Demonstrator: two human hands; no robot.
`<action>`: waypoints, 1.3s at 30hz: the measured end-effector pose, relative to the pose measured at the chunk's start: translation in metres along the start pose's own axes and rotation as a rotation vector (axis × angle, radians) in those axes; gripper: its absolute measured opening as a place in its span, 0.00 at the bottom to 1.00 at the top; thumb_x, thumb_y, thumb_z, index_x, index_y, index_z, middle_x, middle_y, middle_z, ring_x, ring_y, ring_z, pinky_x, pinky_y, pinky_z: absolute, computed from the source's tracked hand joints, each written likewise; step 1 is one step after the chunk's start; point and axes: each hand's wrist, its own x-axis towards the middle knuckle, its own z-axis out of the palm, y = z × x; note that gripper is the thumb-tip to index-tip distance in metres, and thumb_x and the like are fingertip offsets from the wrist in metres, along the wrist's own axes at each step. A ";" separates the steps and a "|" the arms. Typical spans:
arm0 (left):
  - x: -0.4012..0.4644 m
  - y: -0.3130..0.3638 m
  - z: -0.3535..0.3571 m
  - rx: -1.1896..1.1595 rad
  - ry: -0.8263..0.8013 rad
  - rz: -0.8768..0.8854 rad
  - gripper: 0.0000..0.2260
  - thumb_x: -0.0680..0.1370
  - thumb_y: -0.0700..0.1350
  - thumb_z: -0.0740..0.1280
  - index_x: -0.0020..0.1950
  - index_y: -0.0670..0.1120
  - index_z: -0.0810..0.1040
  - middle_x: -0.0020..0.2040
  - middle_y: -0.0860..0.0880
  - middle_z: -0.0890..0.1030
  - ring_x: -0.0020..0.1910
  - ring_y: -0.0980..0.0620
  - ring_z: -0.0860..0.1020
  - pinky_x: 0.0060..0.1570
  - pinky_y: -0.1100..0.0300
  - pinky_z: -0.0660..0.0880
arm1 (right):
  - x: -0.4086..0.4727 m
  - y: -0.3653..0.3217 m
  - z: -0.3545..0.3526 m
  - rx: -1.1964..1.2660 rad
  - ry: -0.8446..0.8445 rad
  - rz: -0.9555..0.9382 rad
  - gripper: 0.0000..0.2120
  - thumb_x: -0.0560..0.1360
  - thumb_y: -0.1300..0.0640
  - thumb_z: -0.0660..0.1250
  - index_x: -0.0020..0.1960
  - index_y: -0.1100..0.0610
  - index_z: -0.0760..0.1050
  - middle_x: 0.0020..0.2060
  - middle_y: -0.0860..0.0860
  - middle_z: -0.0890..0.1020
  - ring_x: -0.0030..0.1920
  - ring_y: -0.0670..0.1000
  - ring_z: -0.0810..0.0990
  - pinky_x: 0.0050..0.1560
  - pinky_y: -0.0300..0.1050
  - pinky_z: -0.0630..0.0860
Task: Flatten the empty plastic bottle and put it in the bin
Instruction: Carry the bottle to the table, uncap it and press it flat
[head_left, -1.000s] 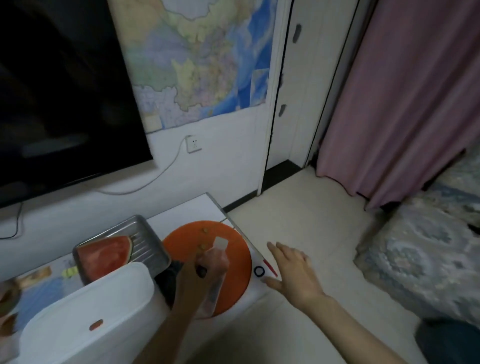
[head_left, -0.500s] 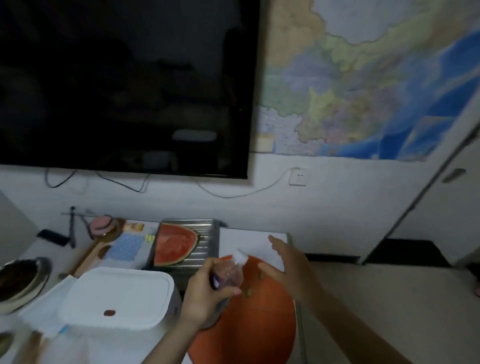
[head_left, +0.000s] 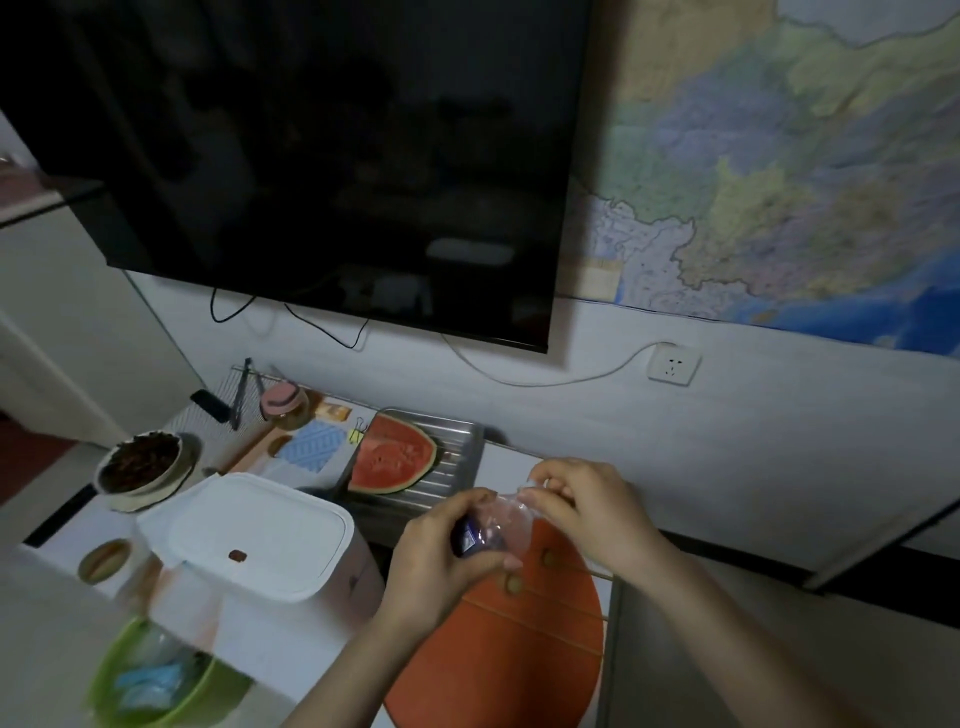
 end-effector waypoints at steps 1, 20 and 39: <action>0.000 0.003 -0.001 -0.006 -0.017 0.001 0.28 0.57 0.62 0.76 0.55 0.59 0.77 0.47 0.59 0.83 0.49 0.62 0.79 0.48 0.62 0.77 | -0.002 0.001 -0.002 0.005 -0.012 -0.023 0.07 0.73 0.51 0.68 0.44 0.55 0.79 0.36 0.51 0.82 0.36 0.46 0.76 0.35 0.24 0.65; -0.002 0.013 -0.017 -0.169 -0.224 0.048 0.23 0.61 0.51 0.79 0.55 0.53 0.79 0.51 0.53 0.84 0.52 0.55 0.80 0.51 0.66 0.75 | -0.023 0.010 -0.034 0.325 -0.228 -0.027 0.14 0.71 0.58 0.71 0.53 0.42 0.77 0.46 0.44 0.81 0.47 0.41 0.78 0.51 0.38 0.77; -0.020 -0.074 -0.013 -0.123 -0.235 -0.250 0.23 0.59 0.47 0.80 0.52 0.52 0.79 0.46 0.52 0.84 0.48 0.55 0.80 0.50 0.60 0.76 | -0.028 0.064 0.047 0.280 -0.231 0.215 0.17 0.67 0.58 0.76 0.53 0.48 0.77 0.43 0.42 0.80 0.43 0.40 0.79 0.44 0.28 0.74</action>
